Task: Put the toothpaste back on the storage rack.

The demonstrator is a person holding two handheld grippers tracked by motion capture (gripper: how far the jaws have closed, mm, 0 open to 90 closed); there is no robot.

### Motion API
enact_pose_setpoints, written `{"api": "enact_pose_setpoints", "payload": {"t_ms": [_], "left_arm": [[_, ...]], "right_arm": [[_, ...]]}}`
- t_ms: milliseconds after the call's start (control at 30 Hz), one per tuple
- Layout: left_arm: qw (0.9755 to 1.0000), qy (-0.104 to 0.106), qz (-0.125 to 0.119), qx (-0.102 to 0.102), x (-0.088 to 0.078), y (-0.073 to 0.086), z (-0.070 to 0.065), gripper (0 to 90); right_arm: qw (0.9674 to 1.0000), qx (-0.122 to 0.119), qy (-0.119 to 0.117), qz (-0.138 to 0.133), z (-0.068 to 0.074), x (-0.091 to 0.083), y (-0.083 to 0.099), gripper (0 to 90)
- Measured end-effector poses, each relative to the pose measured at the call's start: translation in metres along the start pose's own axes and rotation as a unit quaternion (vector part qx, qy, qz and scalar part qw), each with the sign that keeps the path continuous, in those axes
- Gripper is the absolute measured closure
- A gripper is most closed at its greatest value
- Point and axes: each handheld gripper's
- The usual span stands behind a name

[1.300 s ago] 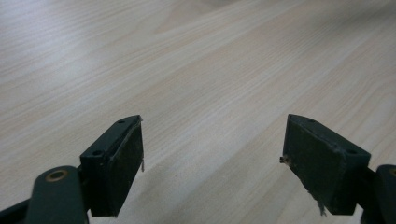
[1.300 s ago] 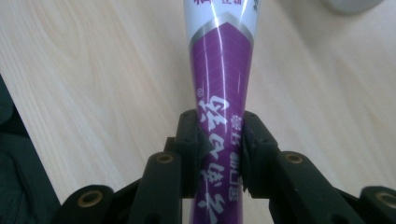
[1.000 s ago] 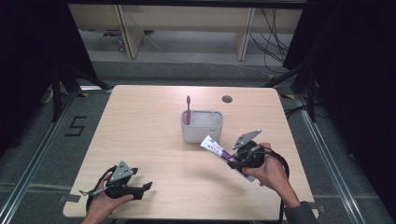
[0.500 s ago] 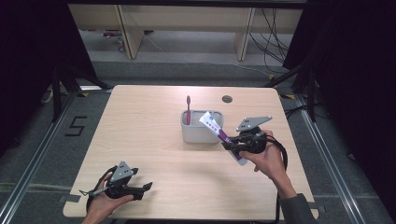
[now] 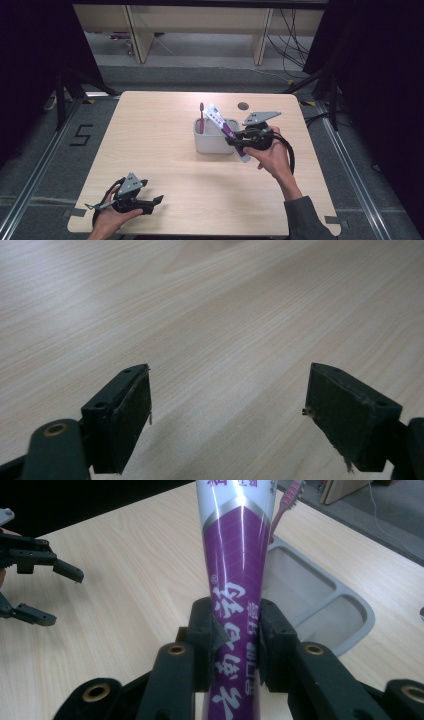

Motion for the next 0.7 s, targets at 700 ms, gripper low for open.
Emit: {"api": "enact_pose_setpoints", "payload": {"t_ms": [700], "left_arm": [[1.0000, -0.004, 0.001, 0.006, 0.000, -0.001, 0.001, 18.2]], "right_arm": [[0.9958, 0.001, 0.006, -0.092, -0.008, 0.024, -0.034, 72.3]]}}
Point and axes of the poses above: each handheld gripper's, and its own axes: x roughly forward along the jaws, y roughly out of its underside, z roughly to its left, and after that the axes turned 3 degrees about -y, right-handed
